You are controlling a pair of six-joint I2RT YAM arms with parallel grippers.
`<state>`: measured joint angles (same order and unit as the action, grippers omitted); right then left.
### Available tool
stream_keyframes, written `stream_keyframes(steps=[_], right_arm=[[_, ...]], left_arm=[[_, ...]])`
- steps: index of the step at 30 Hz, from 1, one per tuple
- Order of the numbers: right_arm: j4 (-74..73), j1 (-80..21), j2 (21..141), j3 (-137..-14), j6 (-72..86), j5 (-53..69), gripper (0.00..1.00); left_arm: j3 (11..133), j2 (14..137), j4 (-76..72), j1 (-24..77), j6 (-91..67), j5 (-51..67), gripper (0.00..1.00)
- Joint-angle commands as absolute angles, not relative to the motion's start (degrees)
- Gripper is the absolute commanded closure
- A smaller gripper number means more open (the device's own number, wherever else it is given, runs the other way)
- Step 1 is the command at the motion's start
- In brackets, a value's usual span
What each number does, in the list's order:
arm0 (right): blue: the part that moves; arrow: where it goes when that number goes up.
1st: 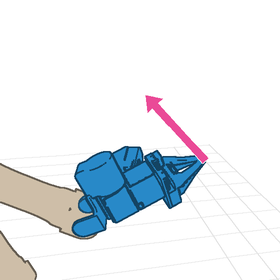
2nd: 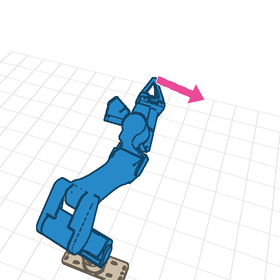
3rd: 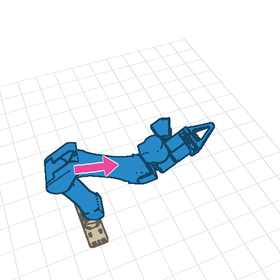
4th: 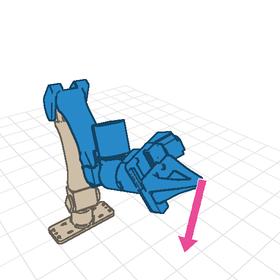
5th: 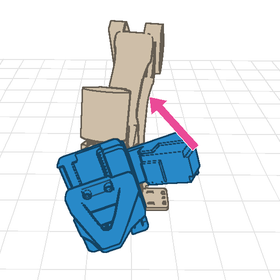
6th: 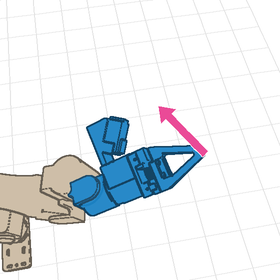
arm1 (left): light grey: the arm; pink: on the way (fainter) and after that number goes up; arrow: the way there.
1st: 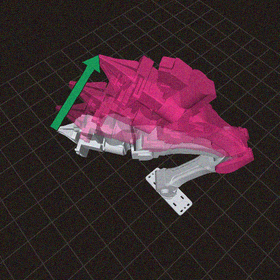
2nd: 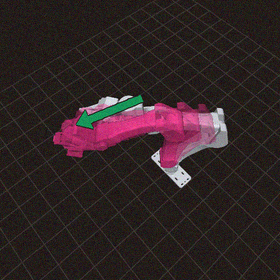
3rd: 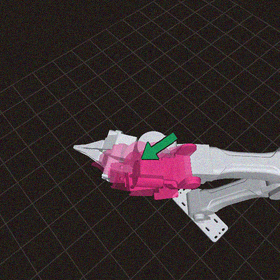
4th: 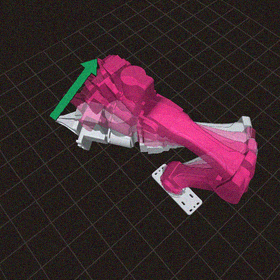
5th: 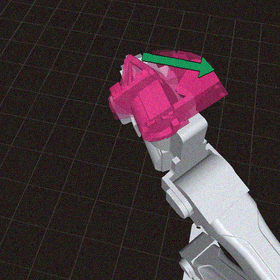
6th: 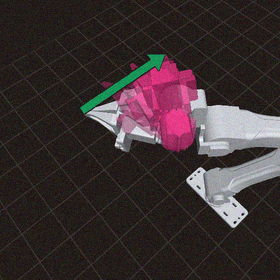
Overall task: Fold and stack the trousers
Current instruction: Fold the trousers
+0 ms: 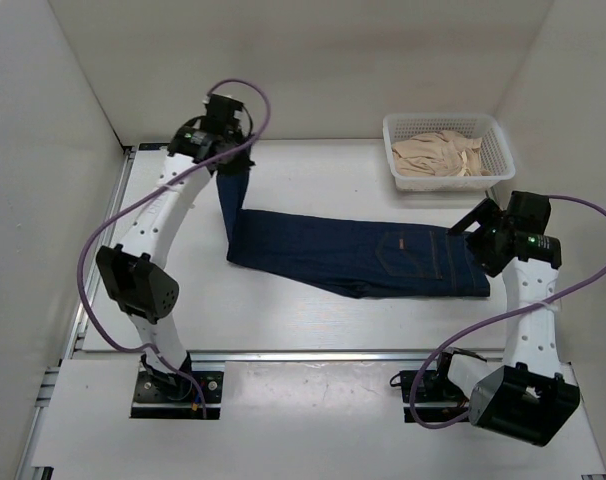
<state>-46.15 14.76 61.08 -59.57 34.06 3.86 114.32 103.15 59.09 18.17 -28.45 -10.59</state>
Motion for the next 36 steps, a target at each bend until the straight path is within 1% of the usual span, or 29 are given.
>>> stream_keyframes(steps=[1,5,11,20,24,25,26,27,28,31,33,35,36], right_arm=[[-46.49,14.50,58.63,-61.96,33.13,4.83,0.05],[-47.02,14.50,57.92,-60.91,33.13,5.45,0.05],[-47.02,13.97,57.39,-60.91,33.13,5.45,0.05],[-47.55,13.45,56.34,-59.86,33.13,5.98,0.05],[-47.55,13.45,55.81,-59.33,33.13,5.45,0.05],[-47.55,13.45,55.81,-59.33,33.13,5.45,0.05],[-47.55,13.45,55.81,-59.33,33.13,5.45,0.05],[-47.55,13.45,55.81,-59.33,33.13,5.45,0.05],[-47.55,13.45,55.81,-59.33,33.13,5.45,0.05],[-47.55,13.45,55.81,-59.33,33.13,5.45,0.05],[-47.55,13.45,55.81,-59.33,33.13,5.45,0.05],[-47.55,13.45,55.81,-59.33,33.13,5.97,0.05],[-47.55,13.45,55.81,-59.33,33.13,5.98,0.05]], left_arm=[[112.16,99.76,57.49,23.54,-33.30,-14.50,0.90],[109.52,99.76,55.55,30.22,-37.34,-15.91,0.90],[107.59,102.83,54.23,36.81,-42.26,-17.84,0.90],[106.96,107.93,53.09,41.13,-46.14,-17.84,0.90],[102.93,107.93,52.39,43.50,-47.29,-15.75,0.90],[102.92,108.63,52.38,44.11,-47.29,-14.60,0.82],[102.05,109.68,52.38,44.73,-46.68,-12.94,0.64],[102.04,110.56,51.08,45.95,-44.15,-10.31,0.27],[101.43,112.65,51.06,46.49,-42.47,-3.06,0.00],[99.68,113.64,51.06,47.02,-39.47,0.44,0.00],[99.05,109.00,51.06,45.36,-39.46,-1.23,0.00],[98.35,103.83,51.06,41.15,-38.06,-1.23,0.04],[98.35,102.23,51.67,39.65,-37.36,-1.23,0.11]])
